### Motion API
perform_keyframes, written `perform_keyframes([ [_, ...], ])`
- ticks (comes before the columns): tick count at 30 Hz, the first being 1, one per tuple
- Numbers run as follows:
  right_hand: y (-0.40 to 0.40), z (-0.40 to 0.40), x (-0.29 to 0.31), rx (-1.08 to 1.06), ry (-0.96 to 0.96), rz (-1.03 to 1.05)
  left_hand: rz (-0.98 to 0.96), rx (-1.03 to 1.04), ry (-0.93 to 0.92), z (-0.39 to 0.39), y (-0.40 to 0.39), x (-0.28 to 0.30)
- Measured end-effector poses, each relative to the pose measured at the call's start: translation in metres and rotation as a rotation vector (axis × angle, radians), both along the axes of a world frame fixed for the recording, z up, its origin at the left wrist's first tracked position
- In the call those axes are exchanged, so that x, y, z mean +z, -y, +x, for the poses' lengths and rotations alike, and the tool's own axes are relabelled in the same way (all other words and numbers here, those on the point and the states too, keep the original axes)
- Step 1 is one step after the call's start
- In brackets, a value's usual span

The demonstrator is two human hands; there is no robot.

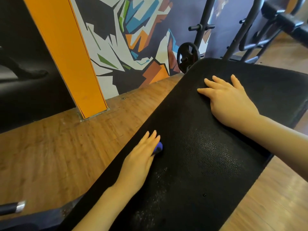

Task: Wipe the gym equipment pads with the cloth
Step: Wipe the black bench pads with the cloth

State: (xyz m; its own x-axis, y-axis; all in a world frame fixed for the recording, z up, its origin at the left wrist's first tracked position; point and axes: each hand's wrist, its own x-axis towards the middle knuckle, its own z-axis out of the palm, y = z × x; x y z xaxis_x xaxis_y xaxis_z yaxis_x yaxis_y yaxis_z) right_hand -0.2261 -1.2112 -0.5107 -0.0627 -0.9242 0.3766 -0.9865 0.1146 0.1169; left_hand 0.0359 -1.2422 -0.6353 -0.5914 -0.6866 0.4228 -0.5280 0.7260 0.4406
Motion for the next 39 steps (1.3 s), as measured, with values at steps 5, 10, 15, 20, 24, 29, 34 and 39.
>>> perform_keyframes([
  [5,0.001,0.001,-0.003,-0.008,0.0,-0.001,-0.077,0.034,-0.019,-0.061,0.053,0.036],
  [10,0.001,0.0,0.0,0.002,0.007,-0.002,-0.026,0.043,-0.063,-0.088,0.077,0.056],
  [15,-0.002,0.001,0.0,-0.004,0.005,0.009,0.038,0.015,-0.014,0.01,0.013,-0.009],
  [20,0.0,0.003,-0.002,-0.008,-0.009,-0.003,-0.035,0.013,-0.013,-0.014,0.024,0.013],
  [24,0.002,0.002,-0.002,-0.006,-0.011,-0.002,-0.063,0.031,-0.03,-0.107,0.086,0.072],
  [29,0.001,0.001,-0.001,0.0,-0.003,-0.001,-0.011,0.018,-0.032,-0.096,0.084,0.062],
  [34,0.0,0.002,0.0,0.001,0.005,0.0,0.031,0.035,0.023,-0.009,0.026,0.014],
  [39,0.001,0.004,0.0,-0.002,-0.001,0.016,-0.007,0.018,-0.015,-0.065,0.033,0.047],
])
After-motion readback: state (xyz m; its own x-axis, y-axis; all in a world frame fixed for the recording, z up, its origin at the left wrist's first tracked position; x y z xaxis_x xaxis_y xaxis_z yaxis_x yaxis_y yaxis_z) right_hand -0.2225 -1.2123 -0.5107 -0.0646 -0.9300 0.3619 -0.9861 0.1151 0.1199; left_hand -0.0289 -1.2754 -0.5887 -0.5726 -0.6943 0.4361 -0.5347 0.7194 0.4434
